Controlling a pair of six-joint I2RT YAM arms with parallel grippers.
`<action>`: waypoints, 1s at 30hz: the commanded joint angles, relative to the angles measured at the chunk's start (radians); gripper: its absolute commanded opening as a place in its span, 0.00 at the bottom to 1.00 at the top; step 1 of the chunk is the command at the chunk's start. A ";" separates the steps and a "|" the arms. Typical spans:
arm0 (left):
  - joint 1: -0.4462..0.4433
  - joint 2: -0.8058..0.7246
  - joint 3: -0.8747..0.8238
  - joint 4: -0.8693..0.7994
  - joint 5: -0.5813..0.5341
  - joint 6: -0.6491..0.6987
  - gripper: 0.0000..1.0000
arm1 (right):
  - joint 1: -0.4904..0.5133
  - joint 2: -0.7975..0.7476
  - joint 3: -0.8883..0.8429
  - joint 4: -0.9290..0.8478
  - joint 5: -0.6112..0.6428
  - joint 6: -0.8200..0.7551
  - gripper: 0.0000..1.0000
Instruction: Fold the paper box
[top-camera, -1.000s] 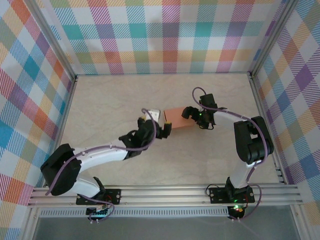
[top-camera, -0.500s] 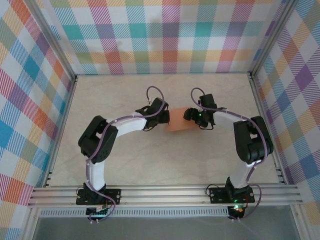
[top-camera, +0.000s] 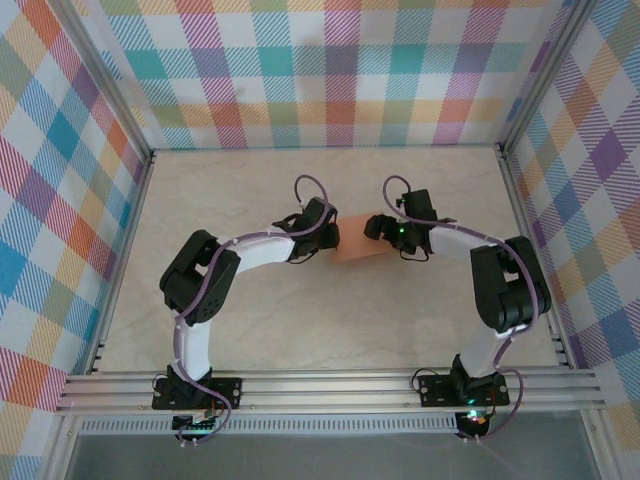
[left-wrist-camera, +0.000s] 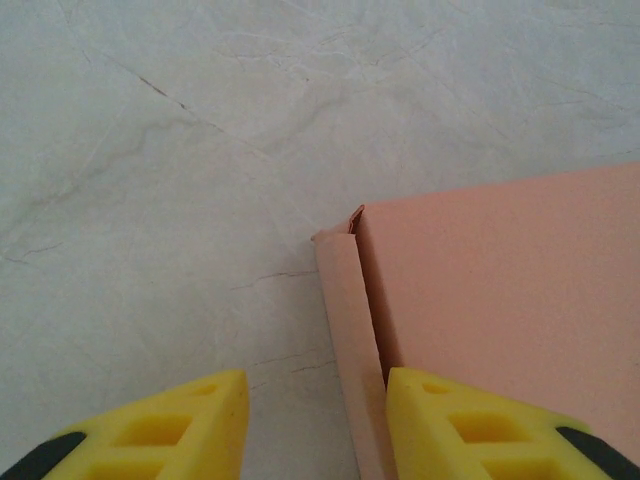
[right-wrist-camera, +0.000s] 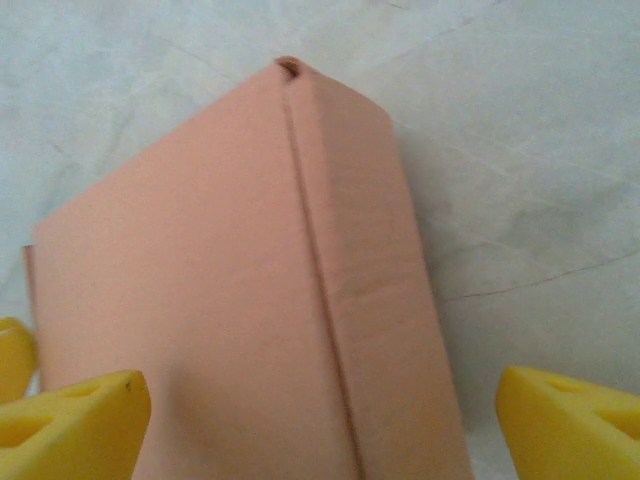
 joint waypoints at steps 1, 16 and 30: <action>0.002 0.003 -0.056 -0.051 0.012 -0.002 0.40 | -0.016 -0.032 -0.010 0.076 -0.087 0.029 0.91; 0.002 -0.005 -0.053 -0.056 0.012 0.007 0.41 | -0.055 0.010 -0.008 0.035 -0.077 0.068 0.95; 0.002 0.002 -0.052 -0.048 0.011 0.008 0.41 | -0.139 0.144 -0.085 0.416 -0.582 0.199 0.90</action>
